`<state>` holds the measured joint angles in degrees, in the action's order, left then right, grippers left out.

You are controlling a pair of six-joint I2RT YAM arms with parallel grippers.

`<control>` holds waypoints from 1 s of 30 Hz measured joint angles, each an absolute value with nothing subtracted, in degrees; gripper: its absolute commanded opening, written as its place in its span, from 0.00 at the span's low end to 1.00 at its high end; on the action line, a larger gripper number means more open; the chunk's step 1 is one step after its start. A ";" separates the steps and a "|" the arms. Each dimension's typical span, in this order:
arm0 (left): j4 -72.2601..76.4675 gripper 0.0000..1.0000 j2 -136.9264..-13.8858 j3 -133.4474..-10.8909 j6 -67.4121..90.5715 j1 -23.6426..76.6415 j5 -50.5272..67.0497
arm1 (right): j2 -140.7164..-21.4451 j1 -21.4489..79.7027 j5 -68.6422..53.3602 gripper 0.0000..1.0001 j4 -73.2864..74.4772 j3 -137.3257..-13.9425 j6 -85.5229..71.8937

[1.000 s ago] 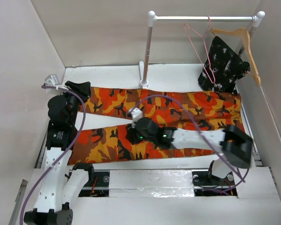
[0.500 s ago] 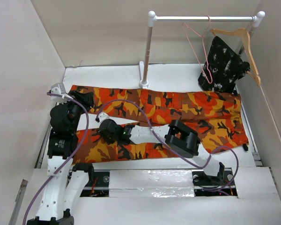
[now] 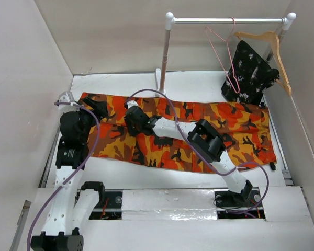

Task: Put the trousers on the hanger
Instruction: Flatten out the trousers at the center of the board.

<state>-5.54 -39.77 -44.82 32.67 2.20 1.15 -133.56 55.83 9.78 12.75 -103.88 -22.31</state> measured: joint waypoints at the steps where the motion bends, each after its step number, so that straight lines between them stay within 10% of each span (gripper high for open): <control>1: -5.78 0.67 -40.05 -44.18 33.67 2.00 0.25 | -133.38 55.48 9.15 0.44 11.94 -103.26 -22.28; 10: -10.57 0.64 -44.23 -38.57 45.60 0.69 -13.93 | -115.37 60.64 3.09 0.65 8.45 -86.13 -20.58; 12: -11.00 0.63 -47.88 -38.57 47.77 -0.19 -16.40 | -108.20 62.59 2.44 0.50 6.98 -81.52 -20.12; 14: -11.46 0.60 -51.62 -38.54 49.17 -1.61 -18.02 | -100.29 64.03 2.11 0.07 3.95 -75.61 -19.53; 19: -13.21 0.14 -60.25 -38.54 51.27 -8.84 -20.64 | -82.35 64.79 4.45 0.00 -1.13 -59.79 -19.70; 21: -13.43 0.16 -63.26 -38.54 51.11 -12.29 -21.02 | -76.44 65.01 6.50 0.00 -1.74 -53.34 -20.21; 26: -14.72 0.58 -68.58 -38.54 51.00 -18.79 -21.74 | -63.51 66.11 10.79 0.06 0.12 -41.63 -21.50; 30: -14.90 0.62 -70.35 -38.24 51.13 -21.63 -21.89 | -53.89 65.76 13.43 0.12 3.03 -37.98 -22.35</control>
<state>-14.90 -70.35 -38.24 51.13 -21.63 -21.89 -53.89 65.76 13.43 3.03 -37.98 -22.35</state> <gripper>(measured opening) 0.616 0.109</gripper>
